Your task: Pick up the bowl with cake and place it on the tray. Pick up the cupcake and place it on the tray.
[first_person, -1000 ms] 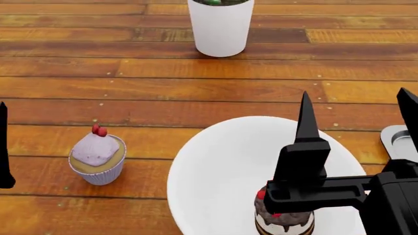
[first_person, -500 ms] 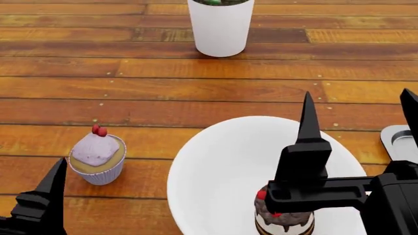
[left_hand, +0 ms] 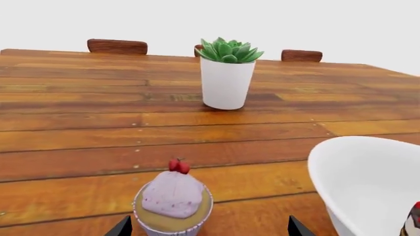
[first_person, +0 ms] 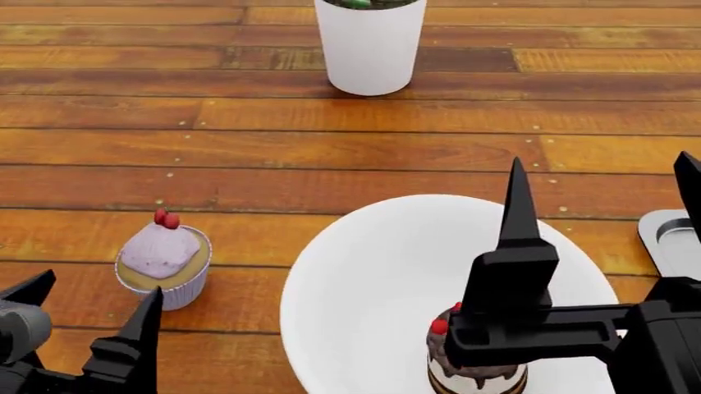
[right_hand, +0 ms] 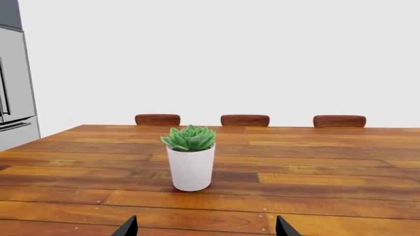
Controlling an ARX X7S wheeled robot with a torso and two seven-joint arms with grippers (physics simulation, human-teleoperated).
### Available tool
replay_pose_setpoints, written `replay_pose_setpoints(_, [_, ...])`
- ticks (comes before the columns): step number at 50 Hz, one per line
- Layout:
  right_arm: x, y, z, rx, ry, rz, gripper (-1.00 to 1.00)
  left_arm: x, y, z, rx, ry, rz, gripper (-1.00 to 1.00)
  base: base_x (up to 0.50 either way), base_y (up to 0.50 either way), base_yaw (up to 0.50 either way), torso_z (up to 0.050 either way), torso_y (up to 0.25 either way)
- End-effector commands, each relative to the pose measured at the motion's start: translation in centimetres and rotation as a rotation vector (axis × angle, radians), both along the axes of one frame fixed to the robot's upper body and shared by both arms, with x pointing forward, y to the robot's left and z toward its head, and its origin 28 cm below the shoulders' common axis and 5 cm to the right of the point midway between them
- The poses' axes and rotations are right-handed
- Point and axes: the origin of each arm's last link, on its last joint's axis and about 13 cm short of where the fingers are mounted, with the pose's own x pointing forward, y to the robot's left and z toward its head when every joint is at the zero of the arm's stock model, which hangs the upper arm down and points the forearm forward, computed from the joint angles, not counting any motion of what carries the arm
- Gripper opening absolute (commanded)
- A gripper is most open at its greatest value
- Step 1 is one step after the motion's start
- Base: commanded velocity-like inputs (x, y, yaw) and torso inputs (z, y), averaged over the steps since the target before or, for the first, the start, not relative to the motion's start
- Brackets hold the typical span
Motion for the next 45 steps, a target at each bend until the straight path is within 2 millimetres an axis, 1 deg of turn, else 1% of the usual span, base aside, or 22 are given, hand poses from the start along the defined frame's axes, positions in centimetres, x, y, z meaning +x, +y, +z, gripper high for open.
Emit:
replay_pose_setpoints(1, [-0.2, 0.1, 0.1, 0.001, -0.004, 0.007, 1.0, 1.2, -0.4, -1.1, 0.0, 0.027, -0.014, 1.0, 0.0, 0.0, 0.0, 0.0, 0.0])
replay_pose_setpoints(6, [-0.3, 0.1, 0.1, 0.002, -0.005, 0.008, 1.0, 1.6, -0.4, -1.7, -0.001, 0.043, -0.009, 1.0, 0.0, 0.0, 0.0, 0.0, 0.0])
replay_pose_setpoints(12, [-0.4, 0.2, 0.3, 0.004, -0.007, 0.008, 1.0, 2.6, -0.2, -1.7, -0.006, 0.041, 0.018, 1.0, 0.0, 0.0, 0.0, 0.0, 0.0])
replay_pose_setpoints(19, [-0.5, 0.2, 0.3, 0.004, -0.008, 0.011, 1.0, 3.2, -0.1, -2.0, -0.014, 0.044, 0.035, 1.0, 0.0, 0.0, 0.0, 0.0, 0.0])
replay_pose_setpoints(28, [-0.6, 0.2, 0.4, 0.007, -0.009, 0.016, 1.0, 3.1, -0.6, -2.1, -0.02, 0.051, 0.01, 1.0, 0.0, 0.0, 0.0, 0.0, 0.0])
replay_pose_setpoints(45, [-0.6, 0.4, 0.6, 0.007, -0.013, 0.03, 1.0, 3.9, -0.9, -2.1, -0.025, 0.058, -0.003, 1.0, 0.0, 0.0, 0.0, 0.0, 0.0])
